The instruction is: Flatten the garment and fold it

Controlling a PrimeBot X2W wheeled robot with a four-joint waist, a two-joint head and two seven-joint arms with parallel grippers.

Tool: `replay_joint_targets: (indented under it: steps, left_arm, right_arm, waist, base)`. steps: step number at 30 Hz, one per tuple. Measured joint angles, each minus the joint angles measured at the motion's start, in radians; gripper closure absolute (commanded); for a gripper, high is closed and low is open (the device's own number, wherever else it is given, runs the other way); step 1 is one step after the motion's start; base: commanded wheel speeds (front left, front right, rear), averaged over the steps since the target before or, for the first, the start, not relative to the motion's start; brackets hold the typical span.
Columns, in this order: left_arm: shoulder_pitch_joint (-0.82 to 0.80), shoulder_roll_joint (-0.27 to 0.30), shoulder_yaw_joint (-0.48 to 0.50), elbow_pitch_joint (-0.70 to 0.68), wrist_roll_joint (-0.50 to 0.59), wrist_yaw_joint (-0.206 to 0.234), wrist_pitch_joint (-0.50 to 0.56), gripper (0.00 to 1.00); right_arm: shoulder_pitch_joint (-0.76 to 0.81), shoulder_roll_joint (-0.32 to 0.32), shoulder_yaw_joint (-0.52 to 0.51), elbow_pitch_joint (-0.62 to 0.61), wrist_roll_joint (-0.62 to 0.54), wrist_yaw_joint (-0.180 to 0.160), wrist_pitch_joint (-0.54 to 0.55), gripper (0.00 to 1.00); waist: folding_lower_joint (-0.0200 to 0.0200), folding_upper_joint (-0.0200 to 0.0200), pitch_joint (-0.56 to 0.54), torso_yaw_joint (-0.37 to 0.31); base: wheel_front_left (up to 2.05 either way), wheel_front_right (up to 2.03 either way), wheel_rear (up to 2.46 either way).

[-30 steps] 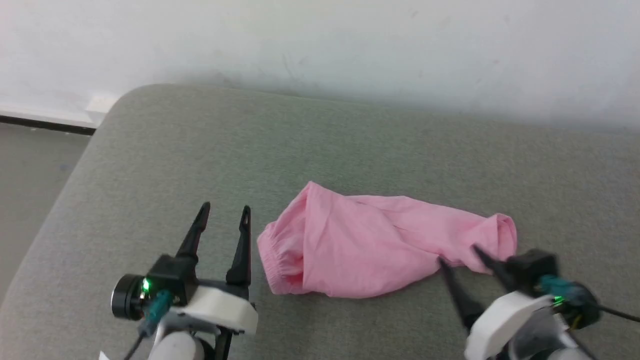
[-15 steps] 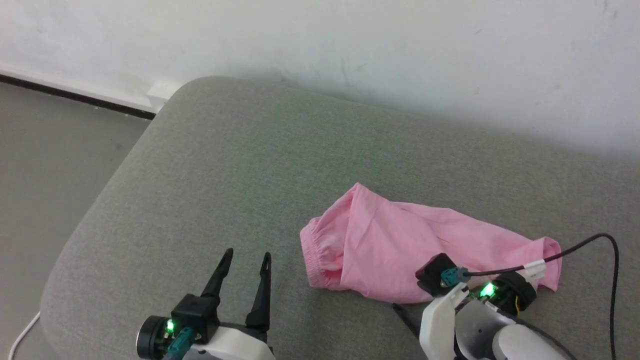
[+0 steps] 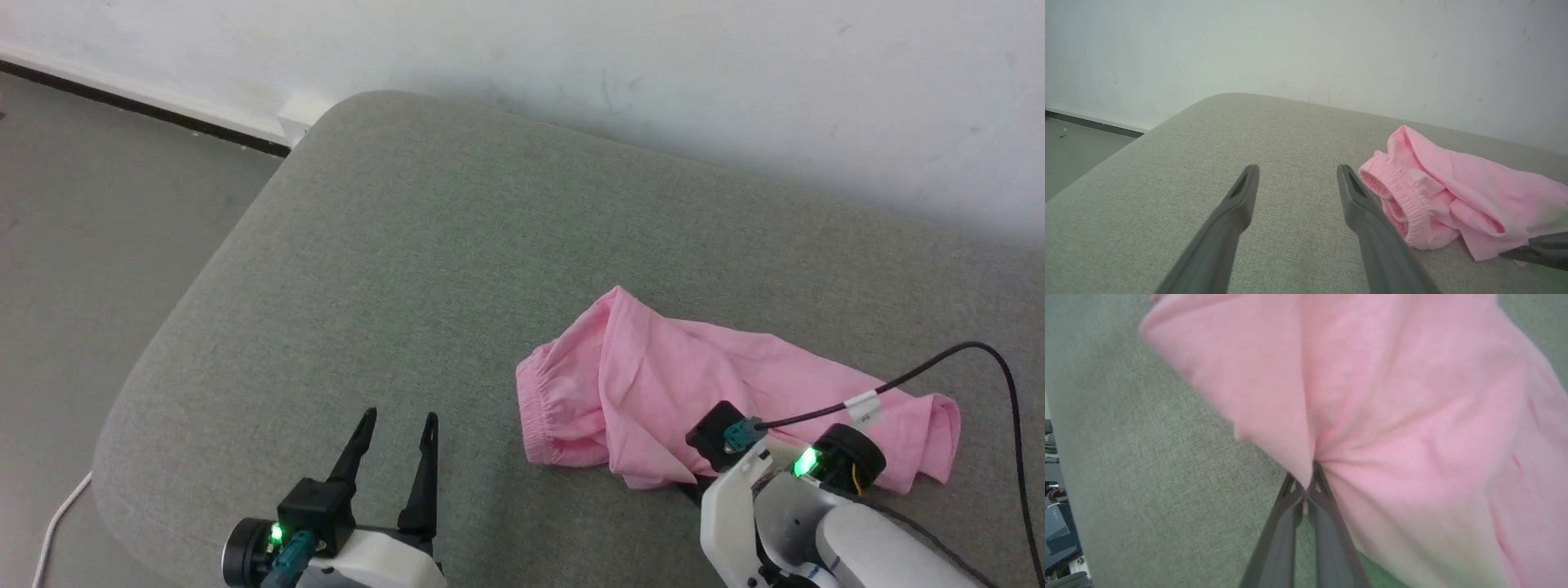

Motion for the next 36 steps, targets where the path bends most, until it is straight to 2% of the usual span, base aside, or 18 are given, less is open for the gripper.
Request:
replay_joint_targets:
  steps: [4, 9, 12, 16, 20, 21, 22, 25, 31, 36]
  left_arm:
    - [0.000, -0.007, 0.025, 0.013, 0.005, -0.016, 0.000, 0.00]
    - [0.006, -0.015, 0.054, 0.027, 0.012, -0.026, 0.000, 0.00]
    - [0.010, -0.020, 0.068, 0.032, 0.017, -0.034, 0.000, 0.00]
    - [0.011, -0.026, 0.076, 0.043, 0.021, -0.043, 0.000, 0.00]
    - [0.010, -0.037, 0.077, 0.049, 0.035, -0.053, 0.000, 0.00]
    - [0.009, -0.039, 0.076, 0.052, 0.037, -0.055, 0.000, 0.00]
    - [0.008, -0.041, 0.076, 0.054, 0.040, -0.060, 0.000, 0.00]
    - [0.007, -0.048, 0.071, 0.061, 0.045, -0.065, 0.000, 0.00]
    - [-0.001, -0.054, 0.041, 0.111, 0.038, -0.097, 0.000, 0.00]
    - [-0.033, -0.058, -0.005, 0.179, 0.003, -0.132, 0.073, 0.00]
  right_arm:
    - [0.030, -0.065, 0.010, -0.081, 0.062, 0.000, 0.018, 1.00]
    - [0.113, -0.208, -0.017, -0.239, 0.156, 0.000, 0.089, 1.00]
    - [0.175, -0.296, -0.075, -0.314, 0.194, 0.000, 0.142, 1.00]
    - [0.282, -0.391, -0.189, -0.342, 0.209, 0.000, 0.218, 1.00]
    - [0.351, -0.442, -0.282, -0.325, 0.152, 0.000, 0.233, 1.00]
    - [0.360, -0.440, -0.305, -0.316, 0.135, 0.000, 0.221, 0.63]
    - [0.366, -0.431, -0.327, -0.310, 0.121, 0.000, 0.207, 0.00]
    - [0.366, -0.353, -0.410, -0.316, 0.106, 0.000, 0.144, 0.00]
    - [0.337, -0.164, -0.581, -0.383, 0.018, 0.000, -0.054, 0.00]
    - [0.339, -0.020, -0.642, -0.442, -0.063, 0.000, -0.185, 0.00]
  waist:
    - [0.0000, 0.0000, -0.009, -0.029]
    - [0.0000, 0.0000, -0.031, -0.091]
    - [0.0000, 0.0000, -0.043, -0.136]
    - [-0.0001, 0.0000, -0.056, -0.194]
    - [-0.0002, 0.0000, -0.066, -0.242]
    - [-0.0001, 0.0000, -0.068, -0.251]
    - [-0.0001, 0.0000, -0.069, -0.259]
    - [-0.0001, 0.0000, -0.070, -0.277]
    - [-0.0001, 0.0000, -0.067, -0.288]
    - [-0.0001, 0.0000, -0.048, -0.297]
  base:
    - [0.00, 0.00, 0.00]
    - [0.00, 0.00, 0.00]
    - [0.00, 0.00, 0.00]
    - [0.00, 0.00, 0.00]
    - [0.00, 0.00, 0.00]
    - [0.00, 0.00, 0.00]
    - [0.00, 0.00, 0.00]
    - [0.00, 0.00, 0.00]
    - [0.00, 0.00, 0.00]
    - [0.00, 0.00, 0.00]
